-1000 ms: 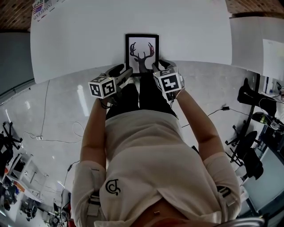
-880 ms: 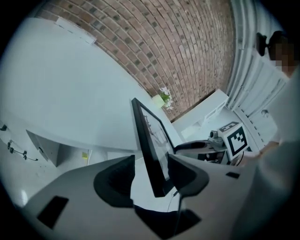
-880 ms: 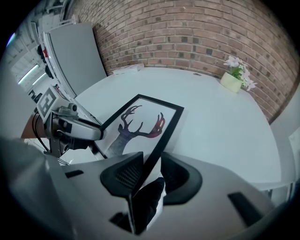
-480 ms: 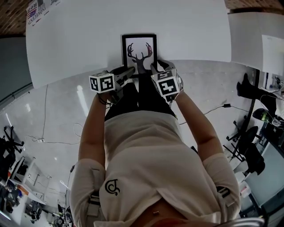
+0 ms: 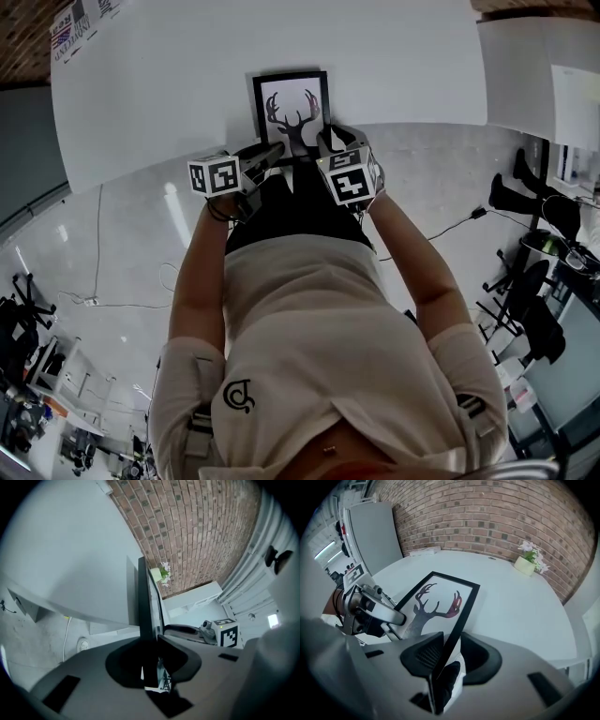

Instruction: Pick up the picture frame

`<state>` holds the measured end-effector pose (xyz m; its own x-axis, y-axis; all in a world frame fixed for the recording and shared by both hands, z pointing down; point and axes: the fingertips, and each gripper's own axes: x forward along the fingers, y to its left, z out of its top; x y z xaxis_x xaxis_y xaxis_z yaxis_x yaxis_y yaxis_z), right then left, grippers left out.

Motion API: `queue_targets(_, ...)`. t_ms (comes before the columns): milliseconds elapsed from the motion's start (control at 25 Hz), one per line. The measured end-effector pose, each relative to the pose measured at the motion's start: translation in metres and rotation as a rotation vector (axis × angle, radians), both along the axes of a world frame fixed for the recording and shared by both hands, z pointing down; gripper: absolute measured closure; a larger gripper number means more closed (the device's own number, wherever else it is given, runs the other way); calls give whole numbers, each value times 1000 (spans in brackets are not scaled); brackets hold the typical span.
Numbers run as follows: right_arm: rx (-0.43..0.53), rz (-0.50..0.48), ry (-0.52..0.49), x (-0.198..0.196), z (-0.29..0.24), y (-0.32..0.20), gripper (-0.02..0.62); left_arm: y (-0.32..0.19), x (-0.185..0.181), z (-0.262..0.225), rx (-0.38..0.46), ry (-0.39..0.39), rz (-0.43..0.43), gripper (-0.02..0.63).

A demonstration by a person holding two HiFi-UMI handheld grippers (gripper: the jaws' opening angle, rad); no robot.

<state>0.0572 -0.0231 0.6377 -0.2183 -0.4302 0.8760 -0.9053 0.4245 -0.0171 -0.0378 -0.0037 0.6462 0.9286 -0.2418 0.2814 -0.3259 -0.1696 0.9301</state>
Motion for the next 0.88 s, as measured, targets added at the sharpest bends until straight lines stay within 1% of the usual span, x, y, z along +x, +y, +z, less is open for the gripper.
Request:
queue_targets(80,6,30,-5,2,0,0,472,-4,-2,-4,28,-16,-12,531)
queue_targets(160,22,54,-8,3,0,-2,463,-6,-1,-11,47,-11,-25,548)
queue_targets(280,35,65,3,3,0,-4,463,-9,0,-16,68,-23,-41,551)
queue_targets(400,41,69,2,1,3,-2,468,-8,-3,-18,69,-26,-55,552)
queue_targets(480,52,78,-2,11,-2,0,477,-6,5,-27,71,-25,-60,553)
queue_targets(640,56,107,-7,37,-22,3,521,-8,25,-48,107,-25,-75,557)
queue_targets(760,70,120,-9,40,-36,-2,562,-13,27,-57,138,-40,-85,561)
queue_targets(880,87,131,-22,41,-47,-7,576,-18,27,-72,181,-67,-93,563)
